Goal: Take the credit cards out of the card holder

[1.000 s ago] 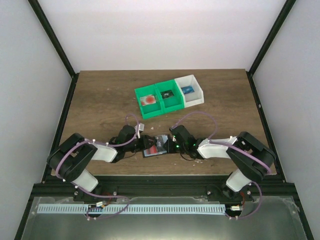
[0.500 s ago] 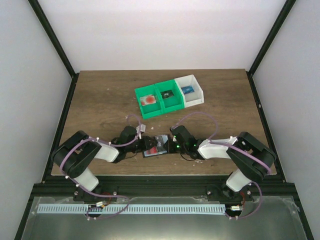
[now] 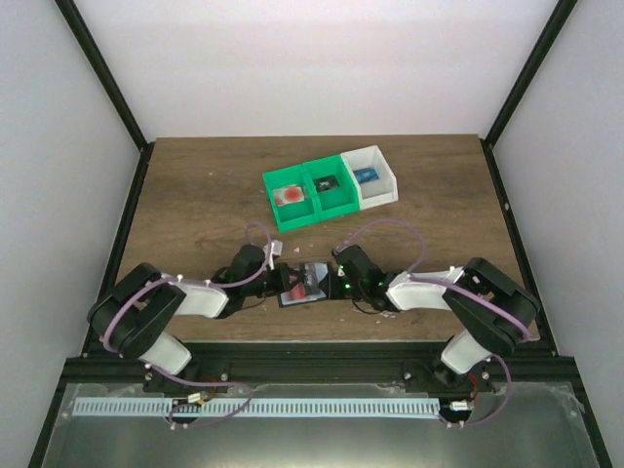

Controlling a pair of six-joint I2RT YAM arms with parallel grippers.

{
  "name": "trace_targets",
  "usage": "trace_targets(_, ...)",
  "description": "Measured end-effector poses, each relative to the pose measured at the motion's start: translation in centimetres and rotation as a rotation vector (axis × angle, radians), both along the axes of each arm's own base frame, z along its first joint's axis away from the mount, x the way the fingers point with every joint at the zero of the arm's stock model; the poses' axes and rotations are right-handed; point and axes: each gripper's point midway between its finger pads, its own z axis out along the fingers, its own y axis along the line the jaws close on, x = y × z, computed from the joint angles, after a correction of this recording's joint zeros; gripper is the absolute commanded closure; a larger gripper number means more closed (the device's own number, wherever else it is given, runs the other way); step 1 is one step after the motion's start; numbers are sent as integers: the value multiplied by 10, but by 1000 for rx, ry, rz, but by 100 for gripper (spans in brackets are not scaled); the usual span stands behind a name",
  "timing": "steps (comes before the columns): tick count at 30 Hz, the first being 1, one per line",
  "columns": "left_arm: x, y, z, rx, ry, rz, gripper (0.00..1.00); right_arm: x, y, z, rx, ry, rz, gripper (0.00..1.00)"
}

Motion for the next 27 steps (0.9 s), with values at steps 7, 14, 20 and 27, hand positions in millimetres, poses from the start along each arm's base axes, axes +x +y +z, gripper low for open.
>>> trace_targets(7,-1,13,6,63,-21,33,100,-3,-4,0,-8,4,-3,83)
trace_targets(14,2,34,15,127,-51,119,100,-6,-7,2,-15,18,-8,74)
trace_targets(20,1,47,51,86,-134,182,100,-10,-5,30,49,2,1,67)
trace_targets(27,-13,57,111,-110,-254,225,100,-23,13,116,378,-121,72,48)
